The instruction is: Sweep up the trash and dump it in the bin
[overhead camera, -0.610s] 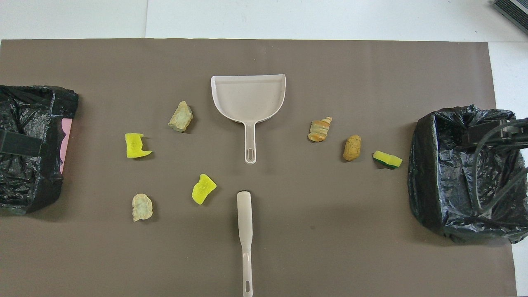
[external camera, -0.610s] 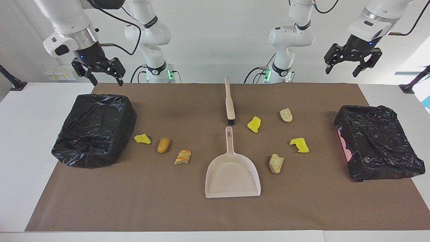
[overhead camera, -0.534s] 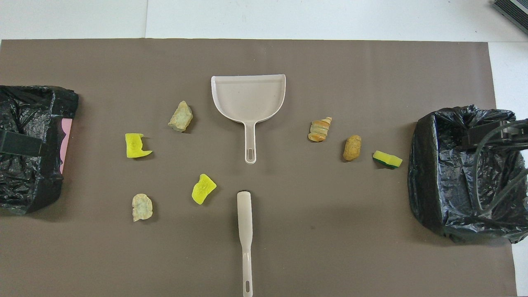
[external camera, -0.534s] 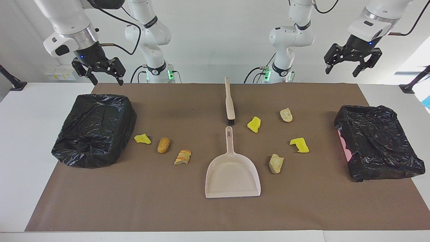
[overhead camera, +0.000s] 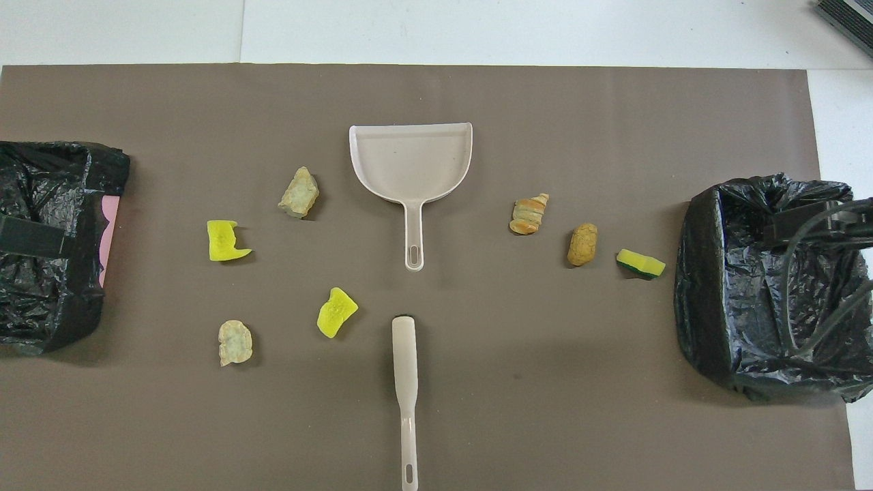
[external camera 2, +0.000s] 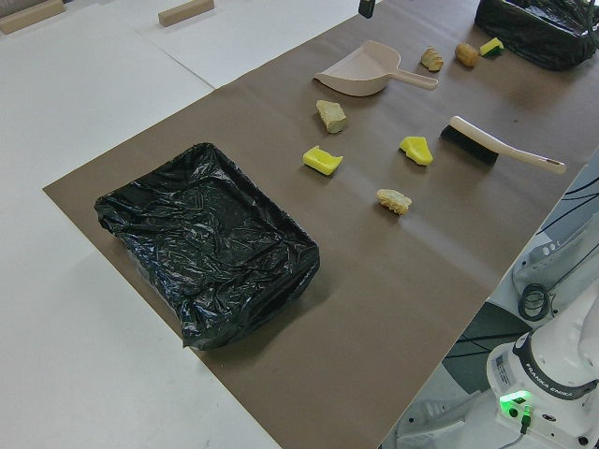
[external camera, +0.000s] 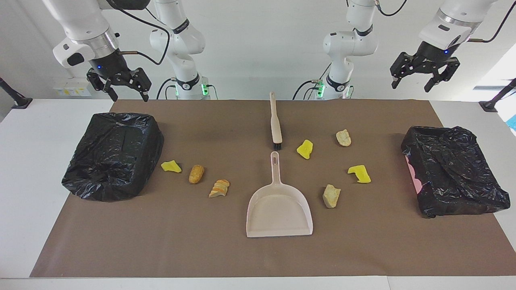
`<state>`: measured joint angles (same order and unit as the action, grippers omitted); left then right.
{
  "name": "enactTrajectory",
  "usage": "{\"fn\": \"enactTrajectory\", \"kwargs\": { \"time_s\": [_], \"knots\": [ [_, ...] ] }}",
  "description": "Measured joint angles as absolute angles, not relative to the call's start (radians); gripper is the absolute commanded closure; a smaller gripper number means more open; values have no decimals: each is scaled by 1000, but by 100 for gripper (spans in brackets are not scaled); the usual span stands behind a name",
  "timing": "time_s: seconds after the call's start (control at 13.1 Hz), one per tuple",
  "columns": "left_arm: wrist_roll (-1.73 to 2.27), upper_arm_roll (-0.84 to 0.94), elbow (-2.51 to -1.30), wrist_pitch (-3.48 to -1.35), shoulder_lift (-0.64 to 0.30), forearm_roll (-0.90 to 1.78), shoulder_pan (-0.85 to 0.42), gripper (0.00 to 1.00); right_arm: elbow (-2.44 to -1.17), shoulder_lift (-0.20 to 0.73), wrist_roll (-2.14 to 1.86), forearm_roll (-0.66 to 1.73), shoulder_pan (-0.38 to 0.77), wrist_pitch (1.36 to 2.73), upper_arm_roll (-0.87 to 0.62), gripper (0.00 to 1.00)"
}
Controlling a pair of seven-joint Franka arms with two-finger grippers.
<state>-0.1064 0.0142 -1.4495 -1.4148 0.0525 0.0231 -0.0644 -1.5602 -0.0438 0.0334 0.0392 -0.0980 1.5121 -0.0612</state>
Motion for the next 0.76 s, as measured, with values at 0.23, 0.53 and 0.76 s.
{"fn": "enactTrajectory", "kwargs": {
  "time_s": [0.23, 0.53, 0.76],
  "knots": [
    [-106, 15, -1450, -1415, 53, 23, -62, 0, -1560, -44, 33, 39, -98, 1512, -61, 0],
    [-106, 25, -1450, -1414, 53, 23, -63, 0, -1560, -44, 33, 39, -98, 1512, -61, 0],
    [-104, 30, -1453, -1413, 55, 23, -64, 0, -1560, -44, 33, 39, -98, 1512, -61, 0]
  ]
}}
